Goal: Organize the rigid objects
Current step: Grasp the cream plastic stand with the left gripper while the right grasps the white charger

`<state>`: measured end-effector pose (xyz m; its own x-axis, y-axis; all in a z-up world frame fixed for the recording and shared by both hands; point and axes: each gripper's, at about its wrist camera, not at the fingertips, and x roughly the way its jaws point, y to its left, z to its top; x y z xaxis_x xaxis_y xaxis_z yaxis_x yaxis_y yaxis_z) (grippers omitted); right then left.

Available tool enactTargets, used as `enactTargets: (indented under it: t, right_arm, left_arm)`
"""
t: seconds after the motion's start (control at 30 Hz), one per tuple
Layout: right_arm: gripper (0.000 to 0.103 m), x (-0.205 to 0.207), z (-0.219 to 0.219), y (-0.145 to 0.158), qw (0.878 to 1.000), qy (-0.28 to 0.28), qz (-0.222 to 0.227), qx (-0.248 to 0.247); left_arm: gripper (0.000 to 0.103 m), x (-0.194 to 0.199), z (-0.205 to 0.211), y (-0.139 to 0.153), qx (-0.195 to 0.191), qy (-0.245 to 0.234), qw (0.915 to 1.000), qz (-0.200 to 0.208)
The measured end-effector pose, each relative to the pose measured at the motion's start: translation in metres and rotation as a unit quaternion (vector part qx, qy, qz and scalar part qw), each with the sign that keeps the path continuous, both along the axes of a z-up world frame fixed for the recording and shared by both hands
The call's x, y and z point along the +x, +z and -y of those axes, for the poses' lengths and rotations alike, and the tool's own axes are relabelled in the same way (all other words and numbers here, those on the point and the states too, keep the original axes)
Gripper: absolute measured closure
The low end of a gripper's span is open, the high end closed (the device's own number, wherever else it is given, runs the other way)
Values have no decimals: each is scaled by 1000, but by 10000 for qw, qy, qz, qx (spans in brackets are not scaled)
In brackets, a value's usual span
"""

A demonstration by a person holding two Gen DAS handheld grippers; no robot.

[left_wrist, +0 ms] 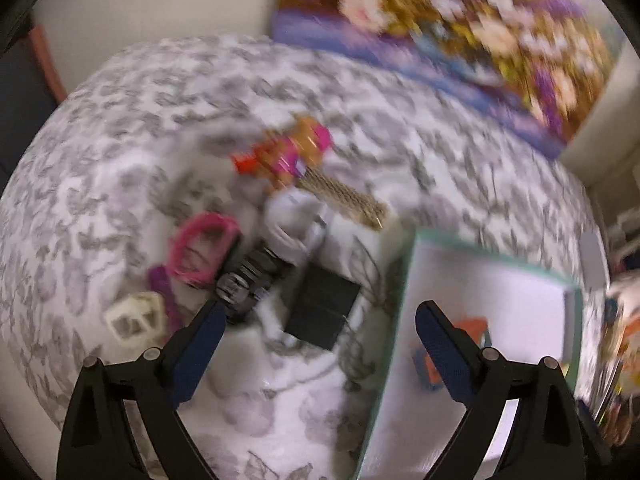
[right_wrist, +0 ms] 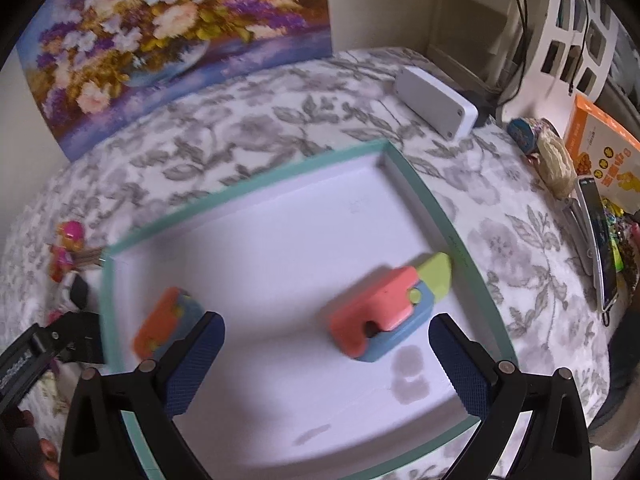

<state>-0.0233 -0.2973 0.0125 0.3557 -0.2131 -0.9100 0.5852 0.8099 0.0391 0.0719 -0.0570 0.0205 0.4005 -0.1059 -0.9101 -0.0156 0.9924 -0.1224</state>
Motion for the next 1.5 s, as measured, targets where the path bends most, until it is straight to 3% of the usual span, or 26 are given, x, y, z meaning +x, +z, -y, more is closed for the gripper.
enactTargets:
  t: [0.1, 0.2, 0.4, 0.5, 0.8, 0.97, 1.2, 1.5]
  right_arm:
    - [0, 4, -13, 13, 9995, 76, 227, 185]
    - [0, 11, -30, 23, 9989, 249, 346, 205]
    - [0, 21, -62, 31, 9974, 524, 438, 243]
    - [0, 30, -79, 25, 9947, 780, 419, 521]
    - [0, 48, -126, 12, 9875, 1411, 353, 606]
    - [0, 52, -146, 4, 9794, 1691, 328, 1051]
    - [0, 57, -182, -10, 9719, 2144, 144, 965]
    - [5, 62, -217, -19, 9581, 2738, 150, 827]
  left_arm:
    - [7, -1, -22, 18, -95, 316, 9991, 278]
    - [4, -2, -48, 22, -220, 730, 9967, 282]
    - [0, -9, -93, 26, -84, 1505, 9876, 439]
    - [0, -11, -104, 24, -37, 1547, 9873, 372]
    - [0, -24, -150, 11, -220, 1939, 9808, -32]
    - [0, -33, -176, -10, -333, 2219, 9737, -384]
    - [0, -33, -191, -35, -355, 2448, 9657, -792]
    - [0, -21, -184, -40, -565, 2187, 9710, -784]
